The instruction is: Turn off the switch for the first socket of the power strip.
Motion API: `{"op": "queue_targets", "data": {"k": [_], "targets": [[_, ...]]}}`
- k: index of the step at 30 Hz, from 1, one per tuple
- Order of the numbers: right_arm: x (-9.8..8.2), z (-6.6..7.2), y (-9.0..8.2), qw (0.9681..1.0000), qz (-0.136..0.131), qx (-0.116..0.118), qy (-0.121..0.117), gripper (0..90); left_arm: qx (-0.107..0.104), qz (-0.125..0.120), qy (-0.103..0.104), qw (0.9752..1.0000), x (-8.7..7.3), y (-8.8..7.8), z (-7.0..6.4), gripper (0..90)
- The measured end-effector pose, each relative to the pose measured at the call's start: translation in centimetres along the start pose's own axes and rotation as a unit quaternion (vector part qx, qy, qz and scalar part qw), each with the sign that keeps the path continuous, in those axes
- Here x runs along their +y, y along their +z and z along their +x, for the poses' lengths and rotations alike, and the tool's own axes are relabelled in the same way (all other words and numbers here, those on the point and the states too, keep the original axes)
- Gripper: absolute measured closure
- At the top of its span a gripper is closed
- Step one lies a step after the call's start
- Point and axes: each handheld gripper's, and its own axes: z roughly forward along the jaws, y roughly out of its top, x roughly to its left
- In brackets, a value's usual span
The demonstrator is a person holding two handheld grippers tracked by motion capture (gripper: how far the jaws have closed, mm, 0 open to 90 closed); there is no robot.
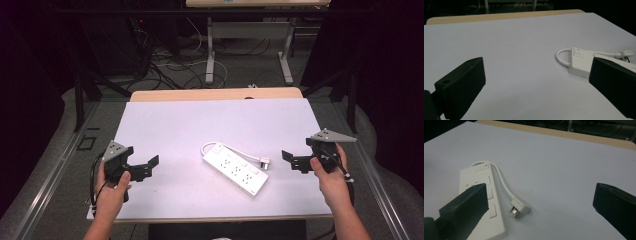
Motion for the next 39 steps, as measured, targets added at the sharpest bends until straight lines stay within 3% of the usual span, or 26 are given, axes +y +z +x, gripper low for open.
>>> {"op": "queue_targets", "data": {"k": [4,20,27,39], "targets": [[-0.8,-0.7,0.3,0.9998,-0.004,-0.008,0.015,0.0,0.0,0.0,-0.002,1.0,0.0,0.0,0.0,0.5],[-3.5,-3.5,1.1,0.9985,-0.02,-0.032,0.039,0.0,0.003,0.001,-0.005,1.0,-0.2,0.1,0.2,0.5],[-4.6,-4.6,1.4,0.9973,-0.014,-0.035,0.063,0.0,0.003,0.004,-0.006,1.0,-0.2,0.1,0.2,0.5],[-5.7,-4.9,1.8,0.9975,-0.023,-0.045,0.049,0.0,0.003,0.005,-0.003,1.0,-0.3,0.2,0.3,0.5]]}}
